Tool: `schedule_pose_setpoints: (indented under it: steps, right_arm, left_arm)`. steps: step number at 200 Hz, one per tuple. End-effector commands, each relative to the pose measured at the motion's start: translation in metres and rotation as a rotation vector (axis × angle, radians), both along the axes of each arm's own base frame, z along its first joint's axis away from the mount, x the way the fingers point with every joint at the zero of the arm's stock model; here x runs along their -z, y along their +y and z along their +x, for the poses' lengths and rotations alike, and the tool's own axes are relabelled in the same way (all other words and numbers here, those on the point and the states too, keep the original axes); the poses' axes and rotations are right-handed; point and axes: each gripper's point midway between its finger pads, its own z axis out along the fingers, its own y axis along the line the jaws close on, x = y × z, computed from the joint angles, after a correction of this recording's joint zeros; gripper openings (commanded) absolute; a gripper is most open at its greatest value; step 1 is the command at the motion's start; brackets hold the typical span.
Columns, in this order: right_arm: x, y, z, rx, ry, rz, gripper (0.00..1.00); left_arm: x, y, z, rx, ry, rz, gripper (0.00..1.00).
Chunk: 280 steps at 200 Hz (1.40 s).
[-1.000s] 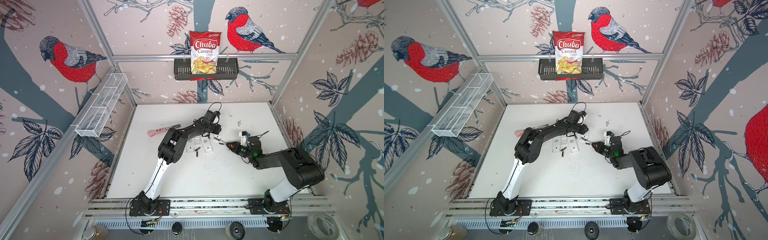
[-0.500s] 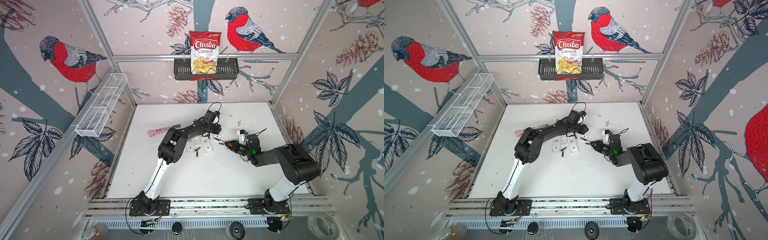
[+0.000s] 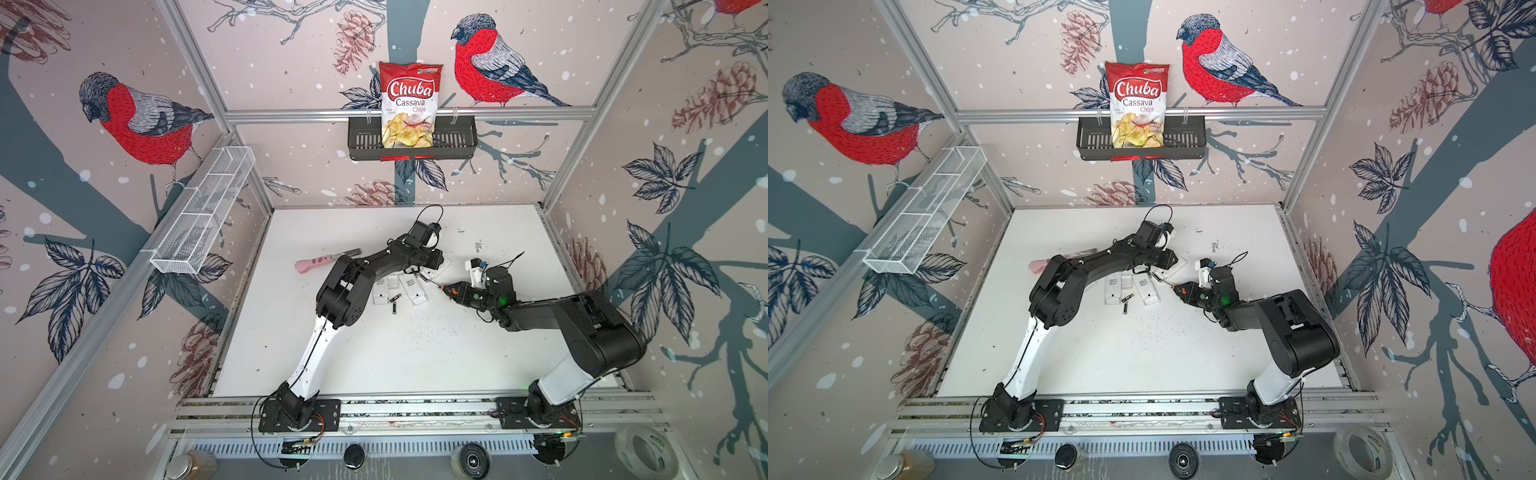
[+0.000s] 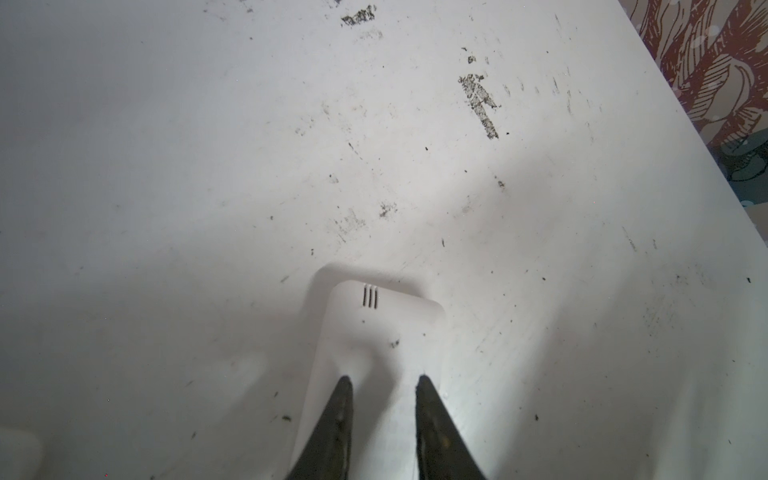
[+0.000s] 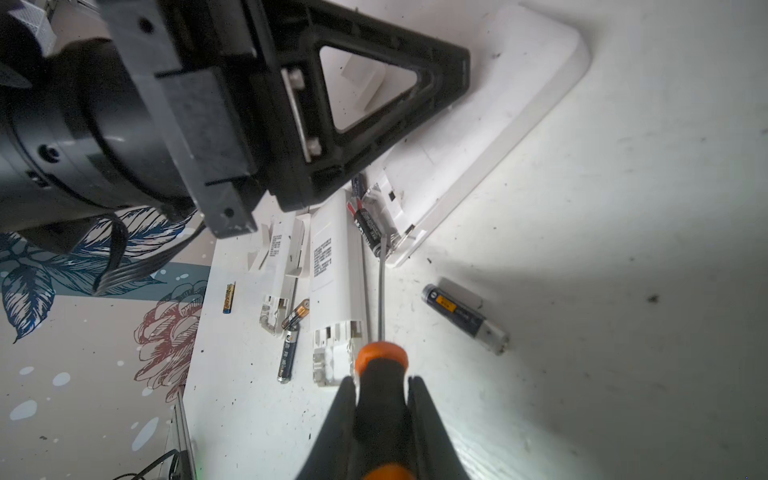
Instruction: Unload the batteries from the remote control
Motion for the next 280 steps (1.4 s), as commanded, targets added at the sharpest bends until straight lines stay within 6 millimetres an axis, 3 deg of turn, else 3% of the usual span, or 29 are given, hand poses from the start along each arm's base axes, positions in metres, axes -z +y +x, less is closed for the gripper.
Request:
schedule_pose_setpoints:
  steps: [1,71,129,154,225,255,280]
  right_arm:
    - [0.002,0.008,-0.019,-0.09,0.045,0.011,0.0]
    - [0.002,0.01,-0.016,-0.088,0.042,0.014,0.0]
    - [-0.021,0.003,0.0,-0.043,-0.008,0.02,0.0]
    - [-0.031,-0.011,0.006,0.003,-0.028,0.007,0.0]
    - [-0.036,-0.079,0.018,0.224,-0.038,-0.145,0.0]
    - [-0.035,-0.097,0.023,0.302,-0.041,-0.236,0.02]
    - [-0.026,-0.106,0.027,0.33,-0.029,-0.299,0.07]
  left_arm:
    - [0.024,0.018,-0.011,-0.026,0.077,0.088,0.29]
    - [0.023,0.018,-0.012,-0.026,0.076,0.086,0.28]
    - [0.007,0.019,-0.005,-0.04,0.047,0.074,0.31]
    - [-0.014,0.019,0.003,-0.054,0.012,0.06,0.41]
    - [-0.089,0.029,0.02,-0.123,-0.132,0.037,0.83]
    - [-0.111,0.044,0.014,-0.164,-0.175,0.027,0.94]
    - [-0.124,0.056,0.002,-0.189,-0.193,0.005,0.96]
